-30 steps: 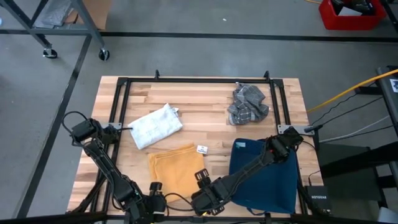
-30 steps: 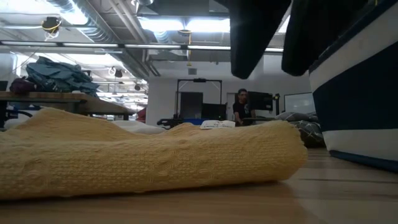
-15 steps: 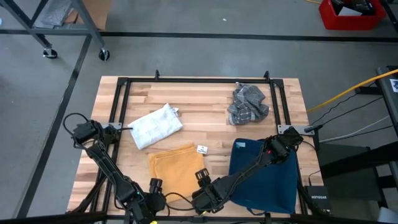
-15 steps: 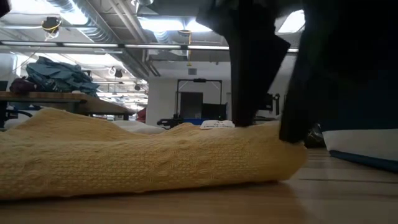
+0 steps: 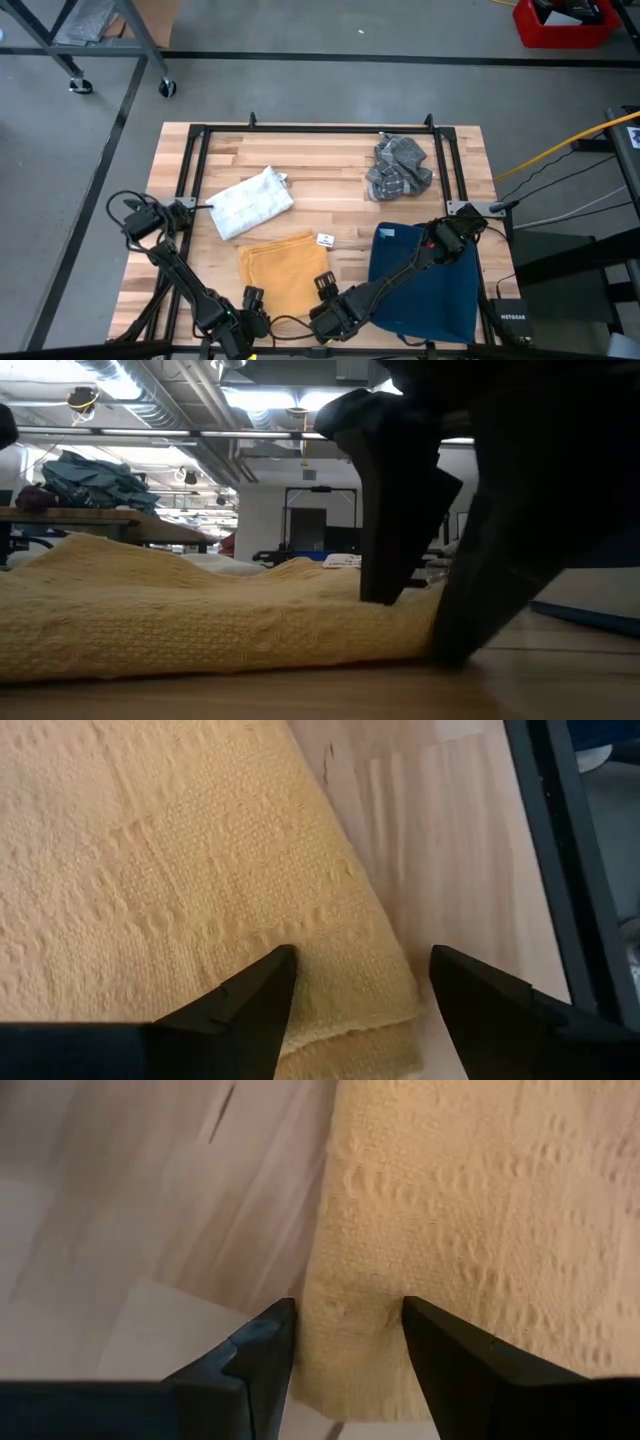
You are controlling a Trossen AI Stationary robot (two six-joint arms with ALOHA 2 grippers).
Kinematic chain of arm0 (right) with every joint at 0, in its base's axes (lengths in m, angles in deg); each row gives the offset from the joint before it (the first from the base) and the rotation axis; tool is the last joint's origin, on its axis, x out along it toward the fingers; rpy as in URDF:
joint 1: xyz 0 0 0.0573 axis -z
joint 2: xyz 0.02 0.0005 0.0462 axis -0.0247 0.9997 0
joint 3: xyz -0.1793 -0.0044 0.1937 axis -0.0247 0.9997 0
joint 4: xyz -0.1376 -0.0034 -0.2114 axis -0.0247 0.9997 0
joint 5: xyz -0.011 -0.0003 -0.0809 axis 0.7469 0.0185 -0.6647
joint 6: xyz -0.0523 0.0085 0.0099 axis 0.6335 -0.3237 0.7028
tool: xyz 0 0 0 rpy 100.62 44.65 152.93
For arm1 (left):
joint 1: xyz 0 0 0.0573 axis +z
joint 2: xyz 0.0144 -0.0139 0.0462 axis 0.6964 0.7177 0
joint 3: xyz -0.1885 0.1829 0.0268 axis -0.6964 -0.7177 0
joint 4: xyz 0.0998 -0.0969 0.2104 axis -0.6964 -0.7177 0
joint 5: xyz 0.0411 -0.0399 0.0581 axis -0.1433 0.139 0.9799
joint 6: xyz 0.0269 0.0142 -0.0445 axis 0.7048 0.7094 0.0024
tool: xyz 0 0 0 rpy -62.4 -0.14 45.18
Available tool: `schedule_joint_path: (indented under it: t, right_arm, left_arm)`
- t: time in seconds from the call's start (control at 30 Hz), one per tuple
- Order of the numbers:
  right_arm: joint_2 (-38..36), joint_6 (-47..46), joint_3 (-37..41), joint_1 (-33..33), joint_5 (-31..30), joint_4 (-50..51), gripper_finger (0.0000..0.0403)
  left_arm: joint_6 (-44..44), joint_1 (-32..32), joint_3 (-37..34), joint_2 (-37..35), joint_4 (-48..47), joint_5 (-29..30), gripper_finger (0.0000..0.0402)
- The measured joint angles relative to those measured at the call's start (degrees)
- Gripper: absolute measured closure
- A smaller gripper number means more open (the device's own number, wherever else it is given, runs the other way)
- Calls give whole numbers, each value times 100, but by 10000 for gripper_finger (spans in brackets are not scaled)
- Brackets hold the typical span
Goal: Fold towel
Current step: Fold the yellow towel
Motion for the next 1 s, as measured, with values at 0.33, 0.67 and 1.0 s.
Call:
schedule_joint_path:
  t: [0.33, 0.67, 1.0]
  right_arm:
    - [0, -12, 7, 0, 107, -70, 315]
    - [-2, -631, -194, -241, 827, -125, 372]
    - [-2, -845, -1350, -612, 790, 344, 389]
  left_arm:
    - [-790, -17, 1, 16, -39, 48, 281]
    - [-1789, -300, 10, -277, 70, -120, 388]
    - [-1676, -581, 780, -323, 8, -370, 392]
